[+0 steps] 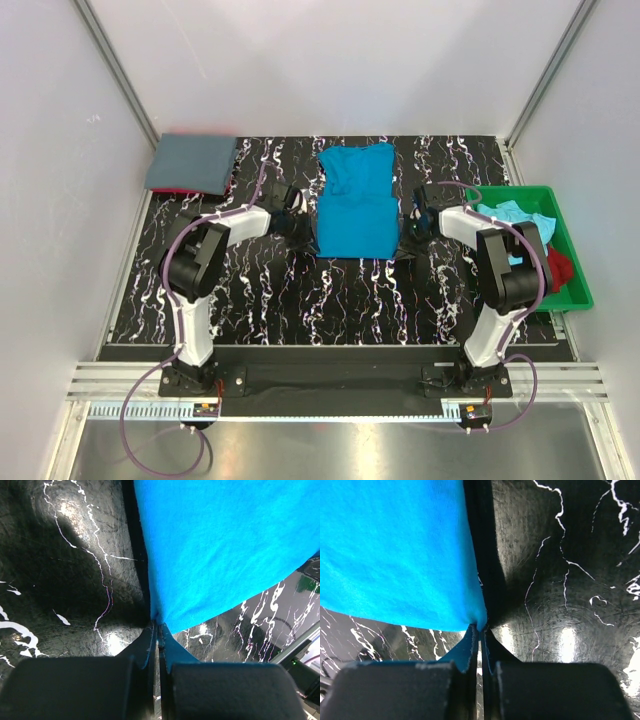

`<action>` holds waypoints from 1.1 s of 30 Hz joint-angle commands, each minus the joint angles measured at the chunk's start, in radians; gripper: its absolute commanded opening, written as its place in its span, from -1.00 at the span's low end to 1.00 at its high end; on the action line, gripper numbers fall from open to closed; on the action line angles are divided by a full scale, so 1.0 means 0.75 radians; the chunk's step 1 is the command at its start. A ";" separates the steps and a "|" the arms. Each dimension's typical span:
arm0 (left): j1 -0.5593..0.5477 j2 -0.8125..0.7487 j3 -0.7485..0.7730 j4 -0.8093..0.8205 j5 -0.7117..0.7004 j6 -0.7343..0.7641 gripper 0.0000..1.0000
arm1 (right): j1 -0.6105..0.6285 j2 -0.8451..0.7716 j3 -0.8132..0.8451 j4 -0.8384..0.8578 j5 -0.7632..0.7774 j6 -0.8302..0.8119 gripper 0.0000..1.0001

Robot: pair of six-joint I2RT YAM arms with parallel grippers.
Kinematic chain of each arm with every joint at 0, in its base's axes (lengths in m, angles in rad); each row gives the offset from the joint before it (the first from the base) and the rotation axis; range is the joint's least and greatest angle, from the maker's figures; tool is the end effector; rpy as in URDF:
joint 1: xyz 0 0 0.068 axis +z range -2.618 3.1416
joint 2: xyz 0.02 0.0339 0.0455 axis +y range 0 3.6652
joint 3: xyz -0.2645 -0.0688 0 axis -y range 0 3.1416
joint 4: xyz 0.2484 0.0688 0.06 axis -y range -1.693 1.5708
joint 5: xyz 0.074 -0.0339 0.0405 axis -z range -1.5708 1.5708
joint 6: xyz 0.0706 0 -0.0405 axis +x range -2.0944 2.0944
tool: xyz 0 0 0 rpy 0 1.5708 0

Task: Fold and stack the t-shirts
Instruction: Fold the tshirt

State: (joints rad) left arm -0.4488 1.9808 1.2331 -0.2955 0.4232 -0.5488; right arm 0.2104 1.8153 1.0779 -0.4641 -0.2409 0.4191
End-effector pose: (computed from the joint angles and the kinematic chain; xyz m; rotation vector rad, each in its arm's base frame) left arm 0.3641 -0.2075 0.1116 0.0219 2.7518 -0.8732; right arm 0.3482 0.0916 0.1146 0.2307 2.8159 0.4884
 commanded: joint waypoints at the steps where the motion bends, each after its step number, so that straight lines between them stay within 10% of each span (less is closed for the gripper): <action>1: -0.007 -0.021 -0.040 -0.003 -0.035 -0.003 -1.00 | -0.004 -0.058 -0.065 0.030 0.027 -0.002 -1.00; 21: -0.218 -0.555 -0.515 0.003 -0.204 -0.154 -1.00 | 0.051 -0.667 -0.484 -0.034 -0.067 0.220 -1.00; 33: -0.267 -0.622 -0.589 0.013 -0.262 -0.189 -0.25 | 0.077 -0.745 -0.615 0.005 -0.094 0.245 -1.00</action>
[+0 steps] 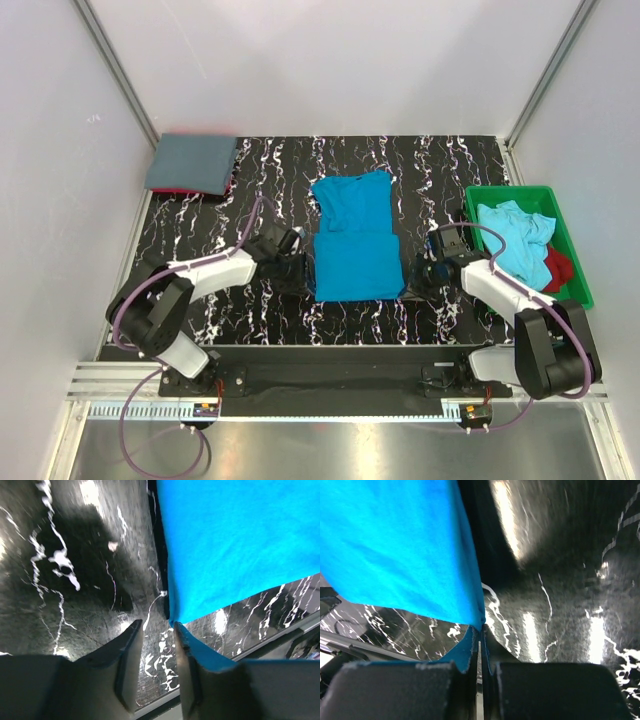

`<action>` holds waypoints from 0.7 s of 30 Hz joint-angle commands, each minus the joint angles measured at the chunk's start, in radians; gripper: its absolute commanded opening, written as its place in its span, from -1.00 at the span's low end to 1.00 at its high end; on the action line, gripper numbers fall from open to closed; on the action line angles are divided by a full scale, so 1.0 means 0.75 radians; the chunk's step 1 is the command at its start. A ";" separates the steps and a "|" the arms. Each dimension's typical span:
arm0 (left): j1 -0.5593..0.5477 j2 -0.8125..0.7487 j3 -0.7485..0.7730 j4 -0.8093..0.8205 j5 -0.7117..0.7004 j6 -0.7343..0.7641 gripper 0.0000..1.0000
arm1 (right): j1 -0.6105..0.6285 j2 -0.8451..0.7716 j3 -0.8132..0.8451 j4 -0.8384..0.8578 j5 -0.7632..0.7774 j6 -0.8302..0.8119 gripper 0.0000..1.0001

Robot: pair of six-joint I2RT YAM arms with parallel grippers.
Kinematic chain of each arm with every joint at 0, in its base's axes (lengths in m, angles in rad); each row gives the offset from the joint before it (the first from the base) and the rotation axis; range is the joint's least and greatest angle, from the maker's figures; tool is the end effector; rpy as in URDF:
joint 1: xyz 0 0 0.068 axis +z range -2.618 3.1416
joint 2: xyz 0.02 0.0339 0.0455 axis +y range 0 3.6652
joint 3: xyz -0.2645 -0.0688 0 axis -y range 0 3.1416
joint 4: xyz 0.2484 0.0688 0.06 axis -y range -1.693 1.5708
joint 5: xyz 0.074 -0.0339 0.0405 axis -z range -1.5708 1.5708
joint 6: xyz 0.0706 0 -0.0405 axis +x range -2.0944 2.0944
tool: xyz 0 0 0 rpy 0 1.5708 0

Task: Fold and stack the t-shirts
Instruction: Fold the tshirt

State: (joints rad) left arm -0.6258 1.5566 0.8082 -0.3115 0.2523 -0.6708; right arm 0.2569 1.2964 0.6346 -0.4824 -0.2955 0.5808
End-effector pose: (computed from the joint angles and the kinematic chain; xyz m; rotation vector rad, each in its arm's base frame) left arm 0.2399 -0.1951 0.1287 0.0297 2.7961 -0.7232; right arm 0.2266 0.0808 0.1339 0.3630 2.7822 0.6283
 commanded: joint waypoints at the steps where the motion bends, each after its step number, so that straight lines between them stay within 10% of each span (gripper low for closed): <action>1: -0.041 -0.063 -0.026 0.047 -0.028 -0.030 -0.18 | 0.015 -0.062 -0.028 0.030 -0.009 0.044 -1.00; 21: -0.096 0.031 -0.110 0.203 -0.062 -0.194 -0.34 | 0.028 -0.098 -0.059 0.044 -0.007 0.068 -1.00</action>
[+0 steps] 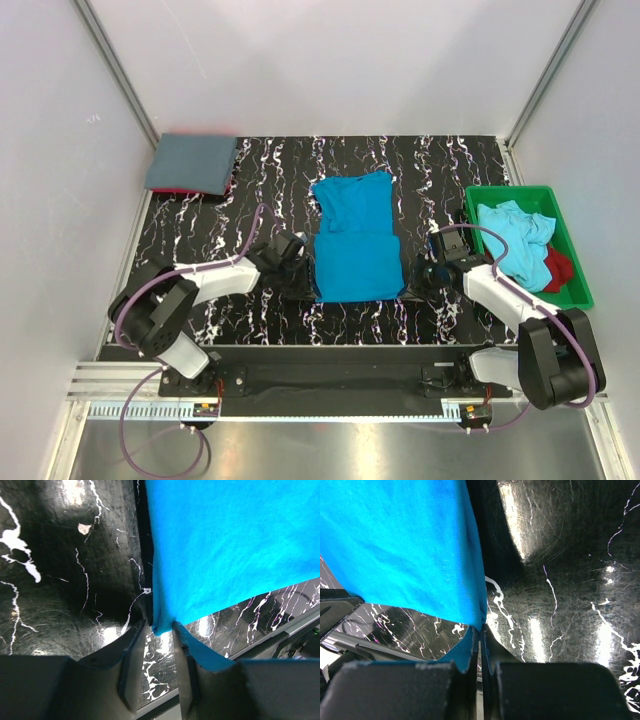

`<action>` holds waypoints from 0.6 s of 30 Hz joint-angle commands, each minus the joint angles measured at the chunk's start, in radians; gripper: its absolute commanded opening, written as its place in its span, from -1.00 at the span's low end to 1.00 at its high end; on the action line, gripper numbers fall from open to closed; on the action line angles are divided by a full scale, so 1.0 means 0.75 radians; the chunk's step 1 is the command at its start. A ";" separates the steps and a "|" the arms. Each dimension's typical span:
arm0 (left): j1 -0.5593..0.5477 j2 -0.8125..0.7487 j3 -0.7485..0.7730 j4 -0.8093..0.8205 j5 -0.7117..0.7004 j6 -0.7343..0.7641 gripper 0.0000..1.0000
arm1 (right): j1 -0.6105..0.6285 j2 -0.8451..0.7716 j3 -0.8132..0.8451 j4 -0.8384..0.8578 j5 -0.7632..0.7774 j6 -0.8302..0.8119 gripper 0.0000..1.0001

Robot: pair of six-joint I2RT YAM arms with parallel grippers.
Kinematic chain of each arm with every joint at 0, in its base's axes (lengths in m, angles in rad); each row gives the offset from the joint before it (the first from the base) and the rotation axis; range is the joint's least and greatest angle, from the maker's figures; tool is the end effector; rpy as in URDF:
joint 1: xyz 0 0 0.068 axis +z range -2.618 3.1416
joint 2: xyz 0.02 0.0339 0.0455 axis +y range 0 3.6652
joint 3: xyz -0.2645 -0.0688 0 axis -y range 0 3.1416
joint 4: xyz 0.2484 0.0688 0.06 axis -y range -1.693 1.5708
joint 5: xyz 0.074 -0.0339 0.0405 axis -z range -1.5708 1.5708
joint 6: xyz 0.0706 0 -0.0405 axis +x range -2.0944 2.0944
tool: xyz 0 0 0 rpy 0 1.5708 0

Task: Fold and stack the t-shirts
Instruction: Fold the tshirt

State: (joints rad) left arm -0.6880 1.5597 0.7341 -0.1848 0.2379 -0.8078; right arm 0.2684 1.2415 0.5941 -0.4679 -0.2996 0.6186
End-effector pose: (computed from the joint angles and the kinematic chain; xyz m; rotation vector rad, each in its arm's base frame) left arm 0.2254 -0.2068 0.1153 -0.0710 2.7831 -0.7883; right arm 0.2172 0.0814 0.1348 0.3891 2.7585 0.6565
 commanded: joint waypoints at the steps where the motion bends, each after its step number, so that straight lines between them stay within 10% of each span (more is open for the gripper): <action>1: -0.015 0.027 -0.015 0.032 -0.049 -0.011 -0.36 | 0.014 -0.025 -0.005 0.025 0.001 0.018 -1.00; 11: -0.017 0.056 0.003 0.026 -0.033 0.001 -0.92 | 0.021 -0.046 -0.015 0.023 0.007 0.032 -1.00; 18: -0.019 -0.038 0.015 -0.060 -0.098 0.024 -0.15 | 0.033 -0.052 -0.025 0.023 0.005 0.038 -1.00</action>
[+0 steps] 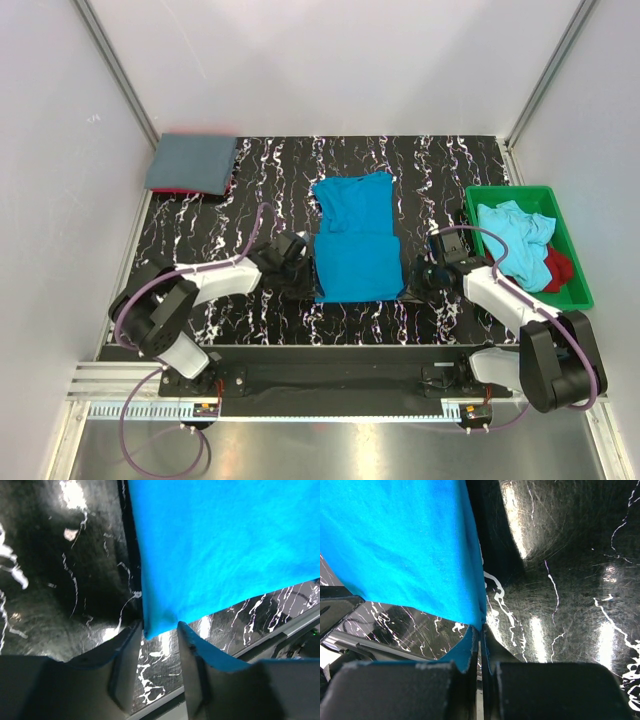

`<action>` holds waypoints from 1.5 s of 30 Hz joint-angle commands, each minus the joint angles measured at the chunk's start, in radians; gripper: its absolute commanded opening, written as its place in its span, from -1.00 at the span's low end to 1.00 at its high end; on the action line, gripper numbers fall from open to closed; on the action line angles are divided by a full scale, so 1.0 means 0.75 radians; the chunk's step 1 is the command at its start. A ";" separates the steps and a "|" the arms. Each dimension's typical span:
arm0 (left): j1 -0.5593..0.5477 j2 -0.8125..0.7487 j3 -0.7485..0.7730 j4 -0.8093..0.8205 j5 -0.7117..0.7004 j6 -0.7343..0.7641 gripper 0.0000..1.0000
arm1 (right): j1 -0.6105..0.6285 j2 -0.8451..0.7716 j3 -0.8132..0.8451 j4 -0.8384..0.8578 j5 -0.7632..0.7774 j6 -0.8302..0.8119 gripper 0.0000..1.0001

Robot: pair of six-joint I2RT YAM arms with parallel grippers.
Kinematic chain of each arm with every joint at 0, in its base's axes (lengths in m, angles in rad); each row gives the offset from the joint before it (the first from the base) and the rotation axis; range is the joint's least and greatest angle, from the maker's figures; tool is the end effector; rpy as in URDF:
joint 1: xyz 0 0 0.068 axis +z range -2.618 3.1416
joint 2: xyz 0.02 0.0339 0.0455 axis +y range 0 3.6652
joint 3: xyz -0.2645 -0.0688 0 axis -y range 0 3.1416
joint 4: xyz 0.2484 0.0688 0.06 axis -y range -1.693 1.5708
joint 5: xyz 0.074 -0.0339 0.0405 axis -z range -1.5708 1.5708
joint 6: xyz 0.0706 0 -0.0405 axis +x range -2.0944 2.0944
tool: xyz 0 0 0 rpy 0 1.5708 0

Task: Fold and stack the t-shirts
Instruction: Fold the tshirt

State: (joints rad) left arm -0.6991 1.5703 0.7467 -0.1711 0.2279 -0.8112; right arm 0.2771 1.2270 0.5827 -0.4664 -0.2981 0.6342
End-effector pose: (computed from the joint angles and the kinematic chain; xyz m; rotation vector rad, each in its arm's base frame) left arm 0.2274 -0.2120 0.1168 -0.0613 2.7674 -0.7924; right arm 0.2139 0.0824 0.1345 0.3980 2.7567 0.6622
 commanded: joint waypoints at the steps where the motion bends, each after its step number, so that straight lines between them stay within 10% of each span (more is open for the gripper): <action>1: -0.007 -0.063 -0.010 -0.077 -0.079 0.012 -0.15 | 0.023 -0.033 -0.012 0.020 0.005 0.020 -1.00; 13: -0.021 -0.010 -0.114 0.054 -0.063 -0.088 -0.30 | 0.046 -0.037 -0.020 0.027 0.019 0.030 -1.00; 19: -0.023 -0.022 -0.094 0.052 -0.061 -0.082 -1.00 | 0.048 -0.059 -0.032 0.019 0.031 0.048 -1.00; 45: -0.199 -0.409 0.139 -0.318 -0.089 -0.099 -1.00 | 0.105 -0.708 0.031 -0.393 0.117 0.169 -1.00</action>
State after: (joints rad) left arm -0.8413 1.2591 0.8242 -0.4145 0.1719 -0.8814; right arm 0.3485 0.7185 0.5968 -0.7551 -0.2428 0.7422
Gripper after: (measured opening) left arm 0.017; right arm 0.018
